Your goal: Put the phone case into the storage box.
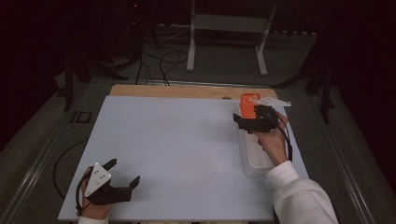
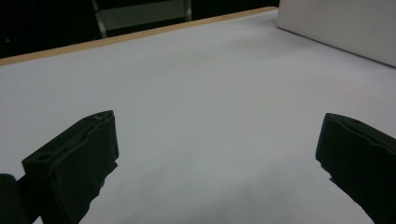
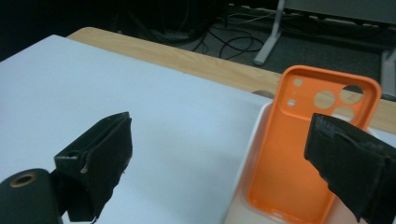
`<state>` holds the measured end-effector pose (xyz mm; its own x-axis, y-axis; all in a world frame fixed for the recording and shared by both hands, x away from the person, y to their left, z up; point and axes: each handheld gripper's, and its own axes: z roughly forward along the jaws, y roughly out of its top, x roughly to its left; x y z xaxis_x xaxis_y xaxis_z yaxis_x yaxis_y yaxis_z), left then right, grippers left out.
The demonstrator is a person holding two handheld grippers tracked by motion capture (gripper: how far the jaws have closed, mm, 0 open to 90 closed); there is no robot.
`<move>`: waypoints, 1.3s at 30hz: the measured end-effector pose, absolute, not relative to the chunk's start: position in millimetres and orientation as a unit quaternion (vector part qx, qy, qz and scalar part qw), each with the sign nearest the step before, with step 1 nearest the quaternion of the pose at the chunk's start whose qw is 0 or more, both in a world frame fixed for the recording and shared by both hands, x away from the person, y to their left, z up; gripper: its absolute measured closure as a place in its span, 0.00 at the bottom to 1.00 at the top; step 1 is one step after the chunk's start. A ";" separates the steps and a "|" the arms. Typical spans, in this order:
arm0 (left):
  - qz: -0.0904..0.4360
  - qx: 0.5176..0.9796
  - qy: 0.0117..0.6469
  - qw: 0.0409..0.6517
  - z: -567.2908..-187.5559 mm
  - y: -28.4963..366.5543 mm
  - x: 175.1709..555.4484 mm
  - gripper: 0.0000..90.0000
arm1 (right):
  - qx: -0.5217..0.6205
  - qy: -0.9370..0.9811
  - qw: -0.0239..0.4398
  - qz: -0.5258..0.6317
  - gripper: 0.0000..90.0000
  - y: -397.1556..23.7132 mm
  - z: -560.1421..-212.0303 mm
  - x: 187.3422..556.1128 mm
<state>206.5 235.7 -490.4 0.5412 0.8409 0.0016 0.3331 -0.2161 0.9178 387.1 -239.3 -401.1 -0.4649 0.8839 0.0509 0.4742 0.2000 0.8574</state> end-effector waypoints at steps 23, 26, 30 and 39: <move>0.263 0.734 0.402 0.480 -489.8 236.3 207.9 0.00 | 0.425 0.730 0.239 0.480 0.09 -245.2 -409.7 327.1; 0.263 0.734 0.403 0.480 -489.6 236.8 208.3 0.00 | 0.420 0.731 0.234 0.483 0.09 -245.1 -412.8 319.6; 0.264 0.733 0.403 0.480 -488.9 237.5 208.9 0.00 | 0.414 0.733 0.237 0.485 0.09 -246.2 -417.3 308.9; 0.266 0.730 0.405 0.482 -486.8 238.8 210.2 0.00 | 0.419 0.719 0.240 0.500 0.09 -256.2 -428.1 285.7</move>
